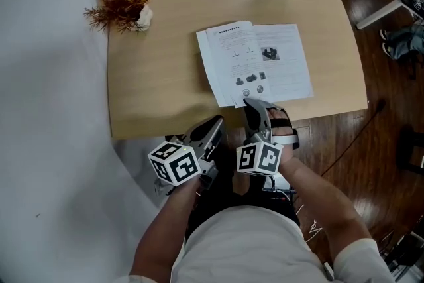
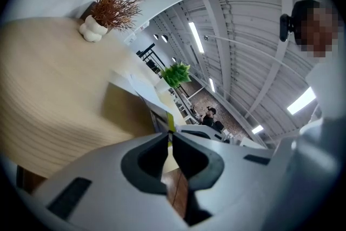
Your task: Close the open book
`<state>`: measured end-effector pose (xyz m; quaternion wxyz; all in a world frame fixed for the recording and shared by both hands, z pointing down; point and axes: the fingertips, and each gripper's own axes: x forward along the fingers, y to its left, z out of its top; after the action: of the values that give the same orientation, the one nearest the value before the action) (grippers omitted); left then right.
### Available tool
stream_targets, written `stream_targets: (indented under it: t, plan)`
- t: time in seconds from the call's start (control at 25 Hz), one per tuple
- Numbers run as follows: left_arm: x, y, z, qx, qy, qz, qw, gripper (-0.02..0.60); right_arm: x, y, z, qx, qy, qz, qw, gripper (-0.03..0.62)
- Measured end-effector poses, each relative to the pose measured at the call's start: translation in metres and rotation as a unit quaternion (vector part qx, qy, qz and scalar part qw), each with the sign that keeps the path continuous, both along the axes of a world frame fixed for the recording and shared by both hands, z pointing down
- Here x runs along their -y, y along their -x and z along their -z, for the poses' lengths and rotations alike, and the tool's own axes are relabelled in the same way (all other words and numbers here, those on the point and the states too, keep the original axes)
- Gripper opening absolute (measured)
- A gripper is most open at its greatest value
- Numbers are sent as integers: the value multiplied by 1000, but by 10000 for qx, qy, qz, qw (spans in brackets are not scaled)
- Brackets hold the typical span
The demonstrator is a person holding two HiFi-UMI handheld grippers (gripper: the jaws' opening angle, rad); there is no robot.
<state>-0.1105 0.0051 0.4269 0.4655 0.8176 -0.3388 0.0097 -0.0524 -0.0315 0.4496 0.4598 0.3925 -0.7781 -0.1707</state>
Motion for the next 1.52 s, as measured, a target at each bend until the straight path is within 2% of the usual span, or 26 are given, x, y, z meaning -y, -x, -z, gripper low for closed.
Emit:
stream_targets:
  t: [0.48,0.8,1.32,1.52]
  plan:
    - [14,-26,15,16,-237,-254,9994,0,4,-31,25,909,-36,-744,9931,11]
    - [20,-49,18,64,-251,-472,9986,0,8,-71,29,1485,-11,-1431,9785,12]
    - [25,-79,12,114,-199,-690,9974,0,13,-111,17,1965,312,-1887,9617,18]
    - [30,-90,9,180,-206,-769,9967,0,15,-122,15,2347,457,-2042,9493,31]
